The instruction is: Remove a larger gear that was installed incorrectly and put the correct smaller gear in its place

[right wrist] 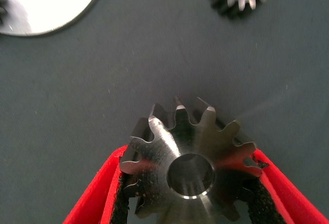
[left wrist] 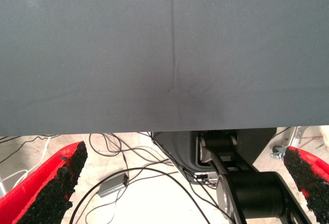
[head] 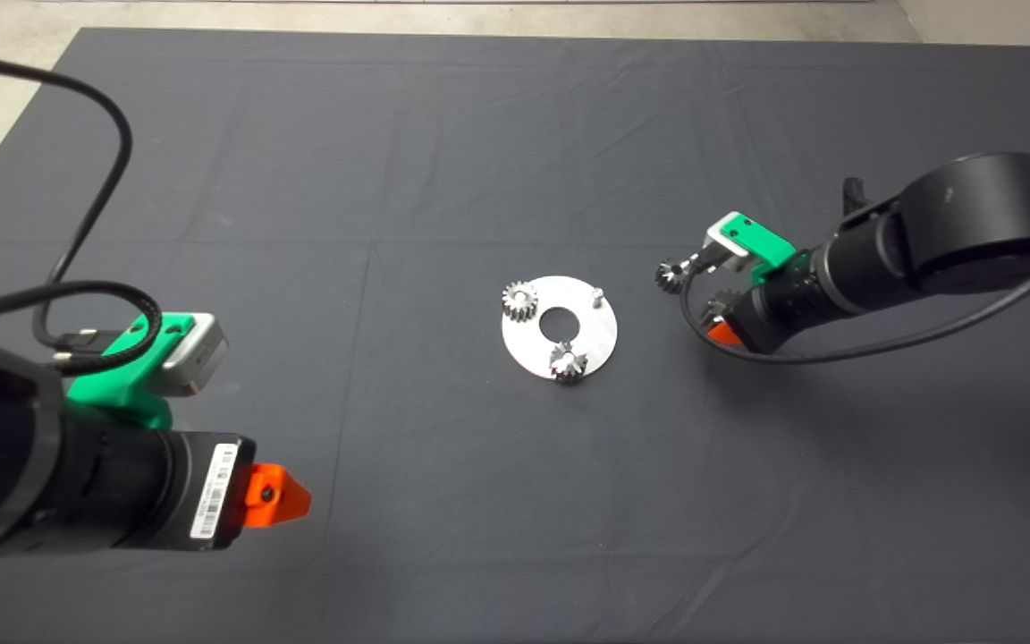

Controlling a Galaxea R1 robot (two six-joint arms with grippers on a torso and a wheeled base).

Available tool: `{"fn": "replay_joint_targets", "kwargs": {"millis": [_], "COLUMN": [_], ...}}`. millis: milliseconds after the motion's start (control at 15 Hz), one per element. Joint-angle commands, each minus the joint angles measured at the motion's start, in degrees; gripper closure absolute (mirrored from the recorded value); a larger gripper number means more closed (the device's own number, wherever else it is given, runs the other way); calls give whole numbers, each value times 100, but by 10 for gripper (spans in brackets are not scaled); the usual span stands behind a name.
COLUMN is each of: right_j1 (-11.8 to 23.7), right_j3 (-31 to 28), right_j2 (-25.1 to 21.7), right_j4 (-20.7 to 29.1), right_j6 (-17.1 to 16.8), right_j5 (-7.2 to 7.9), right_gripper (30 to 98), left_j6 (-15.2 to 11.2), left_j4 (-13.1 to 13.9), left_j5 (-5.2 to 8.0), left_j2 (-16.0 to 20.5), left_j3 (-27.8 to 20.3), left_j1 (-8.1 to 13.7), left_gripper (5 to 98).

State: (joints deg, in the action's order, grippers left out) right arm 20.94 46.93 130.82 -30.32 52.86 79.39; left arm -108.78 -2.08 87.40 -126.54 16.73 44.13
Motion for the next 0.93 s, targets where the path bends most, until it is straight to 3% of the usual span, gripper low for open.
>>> {"fn": "replay_joint_targets", "kwargs": {"millis": [0, 467, 667, 867], "right_j1": [180, -40, -308, -380], "right_j3": [-439, -766, -884, -885], "right_j2": [-7, -186, -292, -341], "right_j4": [131, 68, -368, -461], "right_j6": [40, 35, 40, 40], "right_j5": [71, 112, 156, 147], "right_gripper": [804, 804, 804, 804], "left_j6": [-11, -11, -11, -11], "left_j4": [77, 77, 77, 77], "left_j5": [208, 208, 199, 190], "left_j2": [-8, -8, -16, -16], "left_j3": [-92, -92, -92, -92], "left_j1": [61, 52, 52, 52], "left_gripper": [58, 58, 58, 58]}}
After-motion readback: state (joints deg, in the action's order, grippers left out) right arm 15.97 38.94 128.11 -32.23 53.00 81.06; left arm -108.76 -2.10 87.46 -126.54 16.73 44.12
